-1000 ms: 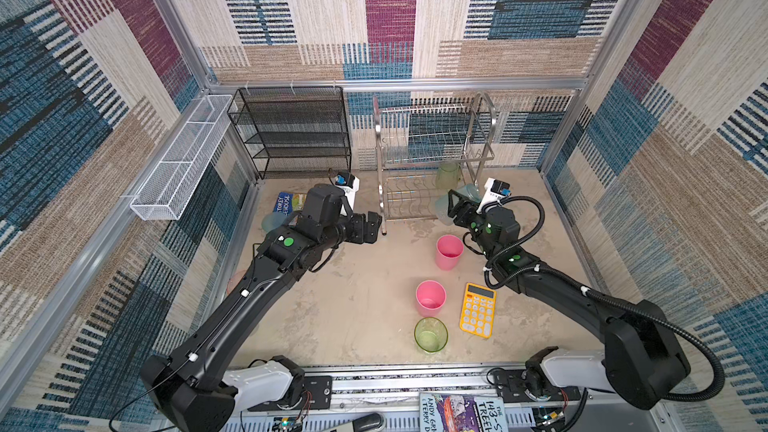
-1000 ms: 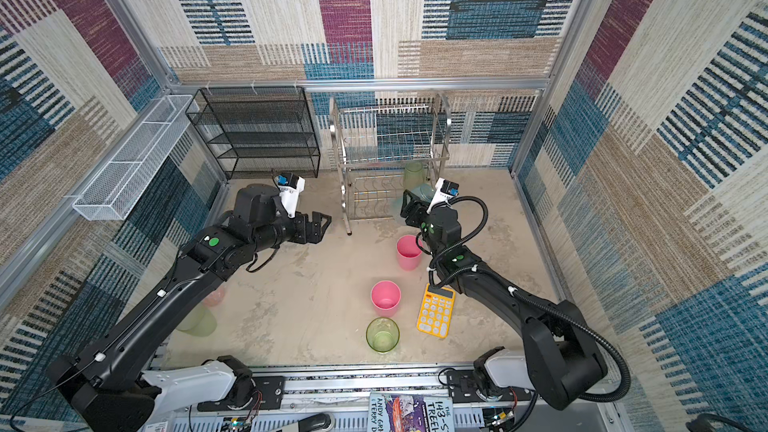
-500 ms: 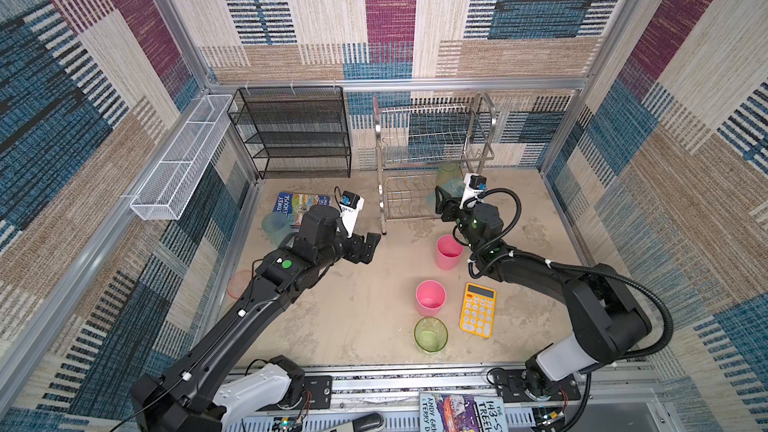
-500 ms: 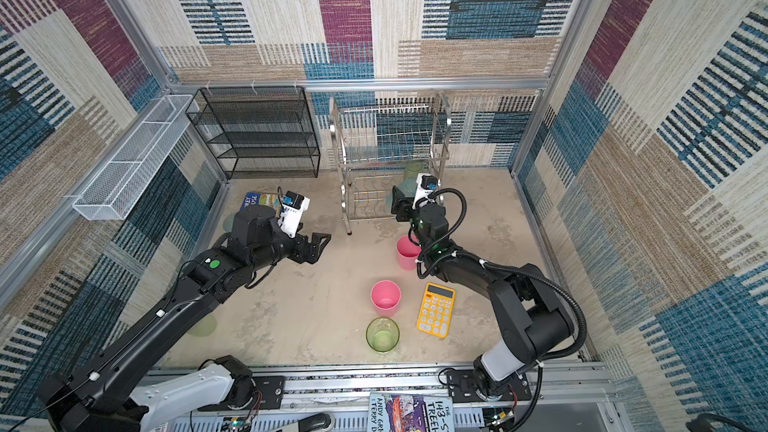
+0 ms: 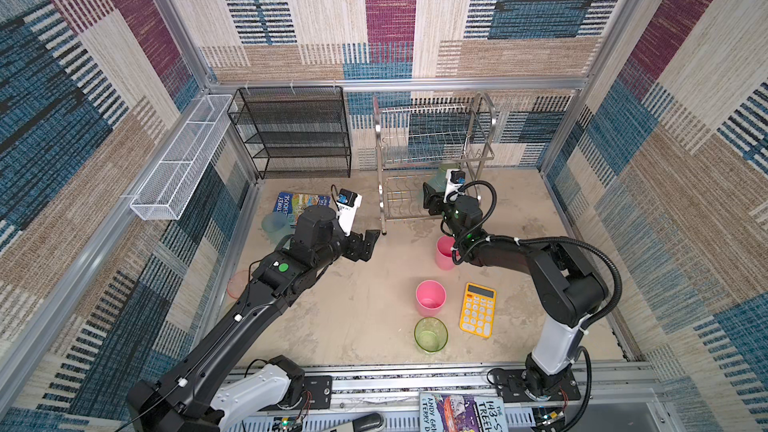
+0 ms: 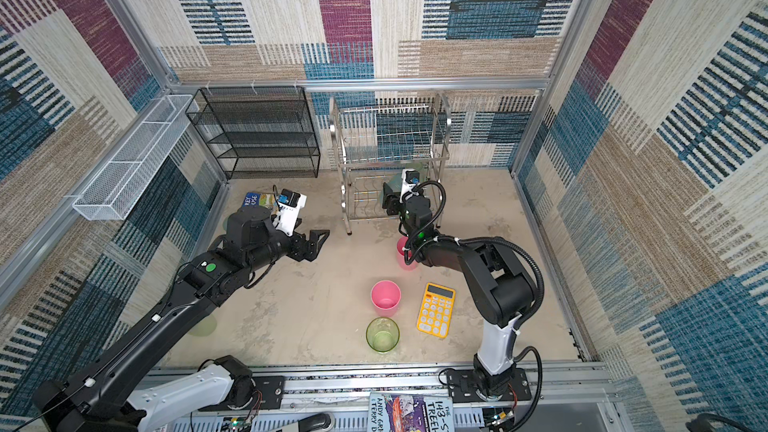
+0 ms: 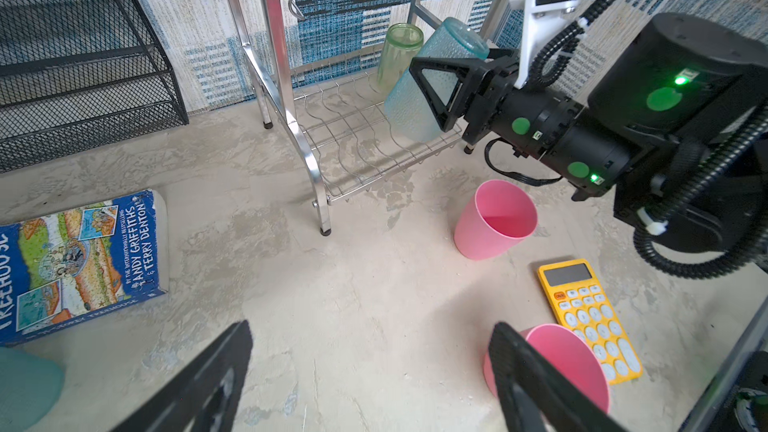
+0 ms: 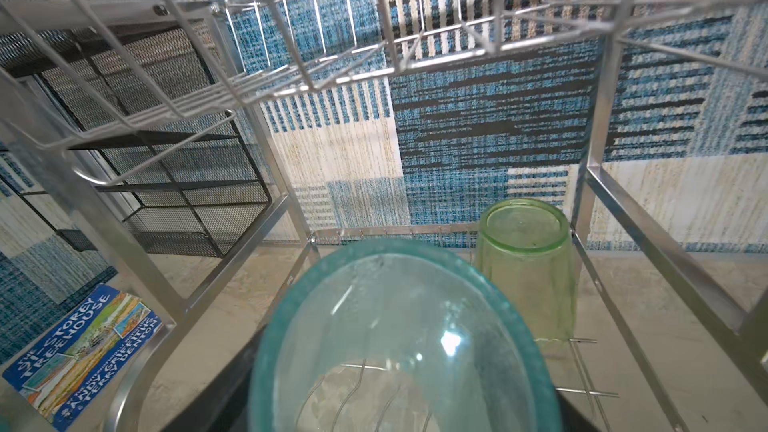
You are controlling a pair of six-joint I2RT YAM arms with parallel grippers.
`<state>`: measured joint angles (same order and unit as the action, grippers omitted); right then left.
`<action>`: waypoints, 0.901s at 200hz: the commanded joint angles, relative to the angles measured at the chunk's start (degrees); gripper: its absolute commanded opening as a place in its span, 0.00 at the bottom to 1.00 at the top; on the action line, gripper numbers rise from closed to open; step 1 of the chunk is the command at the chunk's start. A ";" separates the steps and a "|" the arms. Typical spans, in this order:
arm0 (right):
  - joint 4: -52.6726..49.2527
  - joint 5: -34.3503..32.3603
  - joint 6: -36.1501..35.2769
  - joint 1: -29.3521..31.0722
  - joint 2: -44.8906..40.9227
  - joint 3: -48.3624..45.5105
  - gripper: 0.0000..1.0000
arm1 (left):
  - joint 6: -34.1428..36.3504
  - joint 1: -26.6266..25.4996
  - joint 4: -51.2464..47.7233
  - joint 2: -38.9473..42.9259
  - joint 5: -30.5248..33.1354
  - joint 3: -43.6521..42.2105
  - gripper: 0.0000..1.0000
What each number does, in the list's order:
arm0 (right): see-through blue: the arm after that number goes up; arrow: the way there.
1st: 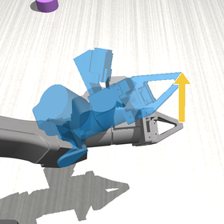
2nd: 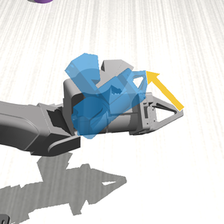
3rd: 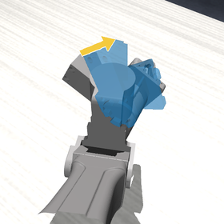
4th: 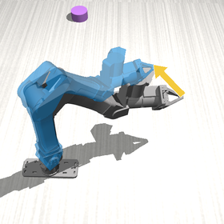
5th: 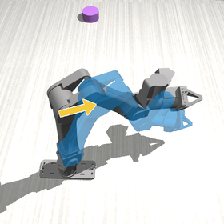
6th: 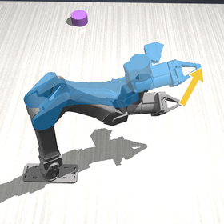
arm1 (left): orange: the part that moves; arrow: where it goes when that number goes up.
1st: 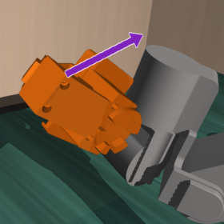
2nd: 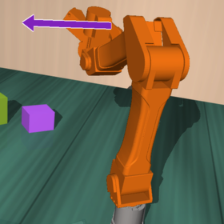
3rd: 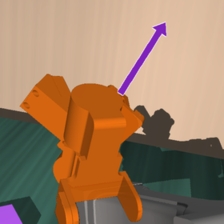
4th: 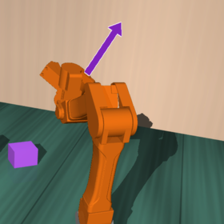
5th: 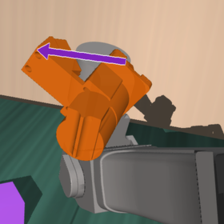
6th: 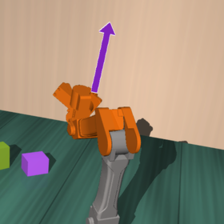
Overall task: Load the cups into the dish rack
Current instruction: 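Open the left gripper and draw it back while right gripper carries cup toward rack, then move the teal cup with right gripper over the rack's lower tier beside green cup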
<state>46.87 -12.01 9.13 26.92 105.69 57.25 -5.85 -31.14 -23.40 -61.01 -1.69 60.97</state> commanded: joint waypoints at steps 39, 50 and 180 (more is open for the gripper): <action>-0.51 -0.65 -2.77 -0.06 6.30 7.17 0.64 | -0.61 0.55 0.33 -1.08 -1.73 0.64 0.91; -1.55 -0.36 -3.13 -0.11 7.59 8.63 0.64 | -0.73 0.65 0.28 -1.02 -1.66 0.64 0.91; -10.66 -2.34 -5.03 -0.42 17.76 22.46 0.64 | -2.58 2.20 -0.07 -0.47 -2.68 0.12 0.91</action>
<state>36.47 -13.23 4.67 26.52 122.54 77.93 -7.35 -29.36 -23.49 -61.73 -3.44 61.19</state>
